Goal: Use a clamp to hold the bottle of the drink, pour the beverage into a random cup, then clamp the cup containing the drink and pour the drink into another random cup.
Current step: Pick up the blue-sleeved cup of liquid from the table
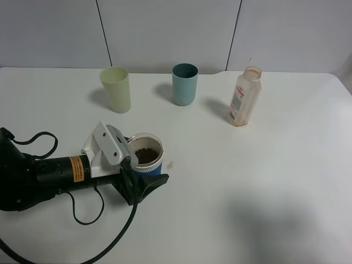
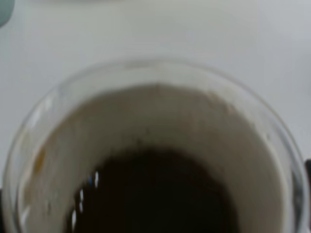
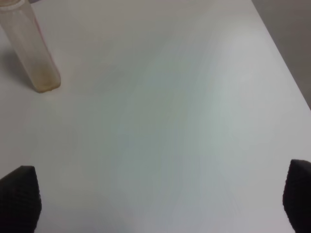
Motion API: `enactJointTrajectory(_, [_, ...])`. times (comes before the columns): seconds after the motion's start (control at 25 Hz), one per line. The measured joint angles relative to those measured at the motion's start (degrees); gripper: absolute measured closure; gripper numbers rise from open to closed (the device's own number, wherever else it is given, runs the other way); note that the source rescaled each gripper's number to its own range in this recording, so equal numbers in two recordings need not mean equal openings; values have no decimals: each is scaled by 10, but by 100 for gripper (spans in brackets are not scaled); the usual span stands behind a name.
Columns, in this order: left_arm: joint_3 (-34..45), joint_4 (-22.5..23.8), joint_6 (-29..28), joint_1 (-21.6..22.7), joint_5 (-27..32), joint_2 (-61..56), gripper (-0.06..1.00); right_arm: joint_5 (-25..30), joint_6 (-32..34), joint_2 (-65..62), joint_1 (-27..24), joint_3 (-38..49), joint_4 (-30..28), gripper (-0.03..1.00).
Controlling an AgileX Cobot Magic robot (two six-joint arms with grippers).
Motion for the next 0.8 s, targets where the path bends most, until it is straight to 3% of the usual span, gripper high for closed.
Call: enactJointTrajectory(0.8, [-35,9,0,0,-1,44,-5,0,0,0,0,0,0,-3])
